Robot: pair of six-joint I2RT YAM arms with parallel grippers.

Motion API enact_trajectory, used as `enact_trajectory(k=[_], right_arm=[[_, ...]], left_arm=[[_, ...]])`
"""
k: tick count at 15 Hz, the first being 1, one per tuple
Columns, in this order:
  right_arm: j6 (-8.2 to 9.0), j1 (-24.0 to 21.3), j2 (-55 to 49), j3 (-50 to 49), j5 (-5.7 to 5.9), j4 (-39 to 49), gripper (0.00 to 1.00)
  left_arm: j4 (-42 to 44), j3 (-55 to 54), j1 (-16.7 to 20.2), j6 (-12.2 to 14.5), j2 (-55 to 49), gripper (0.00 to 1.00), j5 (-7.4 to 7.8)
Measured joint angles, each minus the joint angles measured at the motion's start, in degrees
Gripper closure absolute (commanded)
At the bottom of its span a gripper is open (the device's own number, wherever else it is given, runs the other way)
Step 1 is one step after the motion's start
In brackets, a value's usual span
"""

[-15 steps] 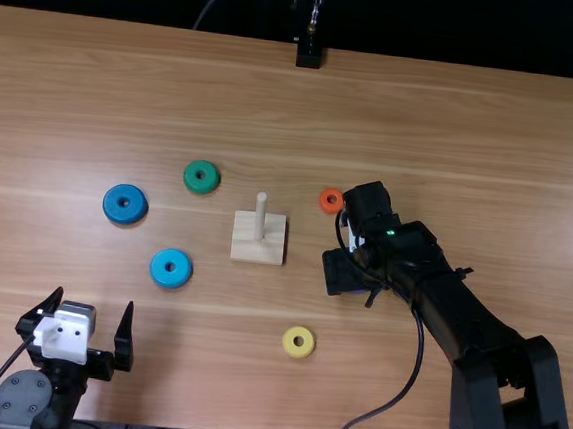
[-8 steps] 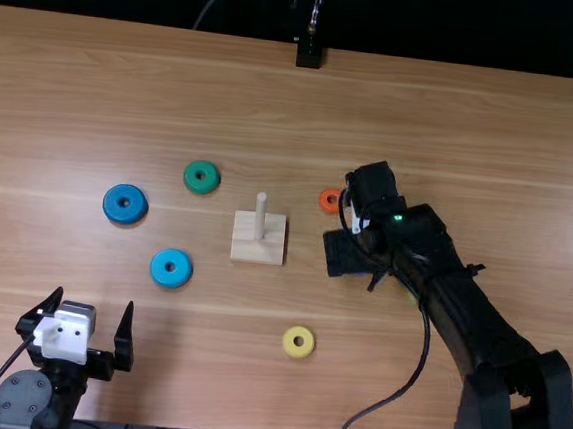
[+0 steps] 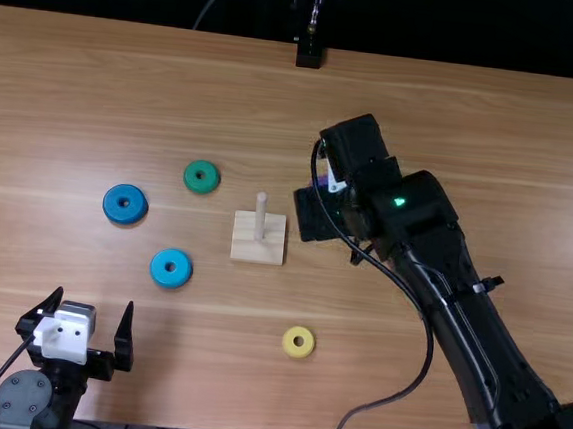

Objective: Build the Hanoi tower: stack the rings onto the peg from bottom to top in this color order: purple, dark blue, light blue, dark green, light green, yellow, orange.

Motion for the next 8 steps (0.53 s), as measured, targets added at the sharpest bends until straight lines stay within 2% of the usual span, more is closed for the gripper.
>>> enact_trajectory(k=[4,8], right_arm=[[-0.02,1.95,3.91,10.45,0.24,-2.89,1.00],[0.00,5.35,6.49,12.24,0.24,-3.30,1.00]], left_arm=[[0.00,0.00,0.00,-0.04,-0.02,0.00,0.00],[-0.02,0.00,0.00,-0.02,-0.02,0.00,0.00]])
